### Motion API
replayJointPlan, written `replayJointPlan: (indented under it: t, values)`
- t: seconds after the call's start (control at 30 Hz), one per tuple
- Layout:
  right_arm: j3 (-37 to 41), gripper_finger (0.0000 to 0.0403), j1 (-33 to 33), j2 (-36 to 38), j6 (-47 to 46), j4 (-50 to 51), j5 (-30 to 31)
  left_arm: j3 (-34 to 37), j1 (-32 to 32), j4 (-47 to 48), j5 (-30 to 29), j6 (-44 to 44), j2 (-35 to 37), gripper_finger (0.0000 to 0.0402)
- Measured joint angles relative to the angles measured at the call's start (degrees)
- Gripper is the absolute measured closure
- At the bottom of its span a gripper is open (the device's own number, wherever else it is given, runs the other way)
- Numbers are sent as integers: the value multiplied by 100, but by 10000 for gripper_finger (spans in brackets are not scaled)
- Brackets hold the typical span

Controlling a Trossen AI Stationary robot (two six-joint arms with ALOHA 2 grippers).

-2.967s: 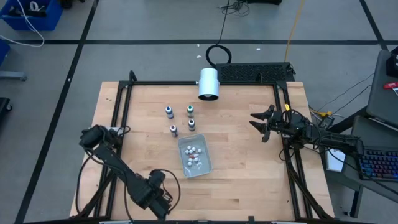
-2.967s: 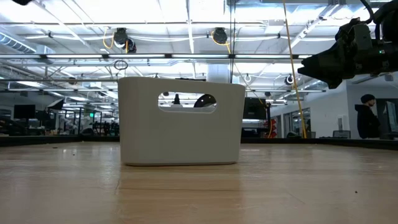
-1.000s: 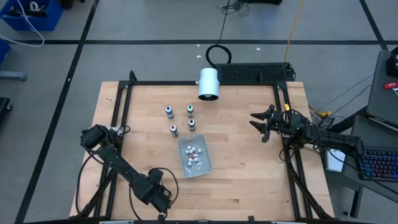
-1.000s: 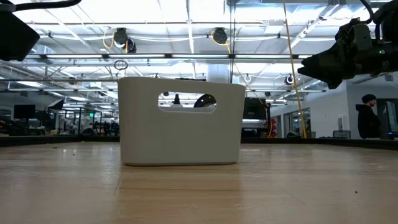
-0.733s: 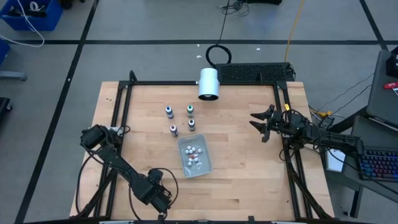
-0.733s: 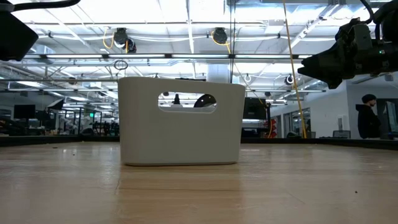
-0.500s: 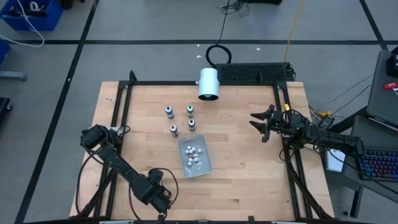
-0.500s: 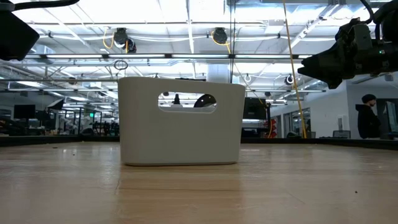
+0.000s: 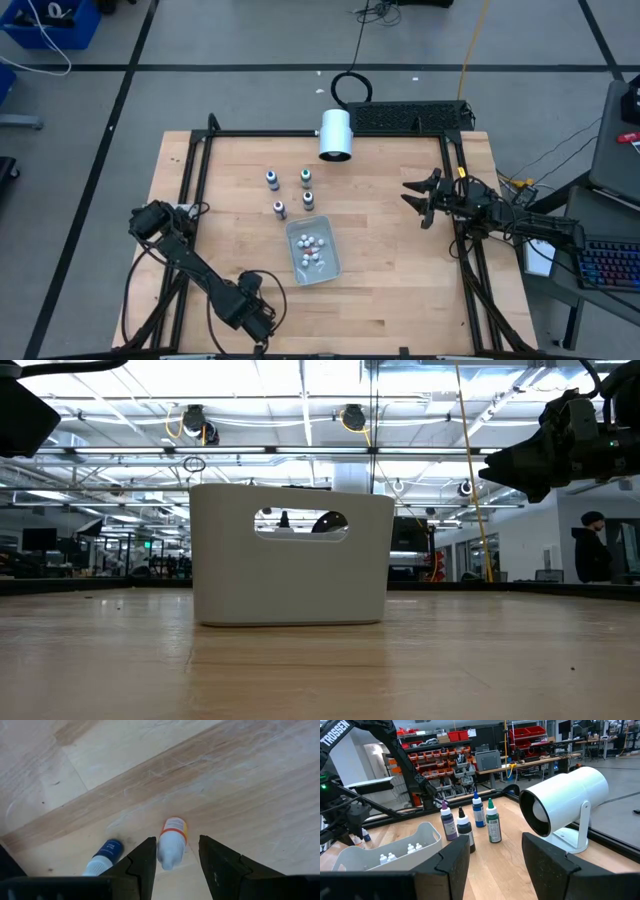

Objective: Pick & Place food coloring
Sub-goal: Put the small orange food coloring bottle into the gray bin

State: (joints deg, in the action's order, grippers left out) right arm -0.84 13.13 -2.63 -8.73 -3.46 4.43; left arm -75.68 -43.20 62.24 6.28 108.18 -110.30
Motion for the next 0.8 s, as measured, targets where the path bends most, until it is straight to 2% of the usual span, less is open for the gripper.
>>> replayJointPlan:
  t: [0.8]
  values:
    - [-1, 234, 1, 0, 0, 0, -1, 71, 0, -63, -73, -131, 11, 250]
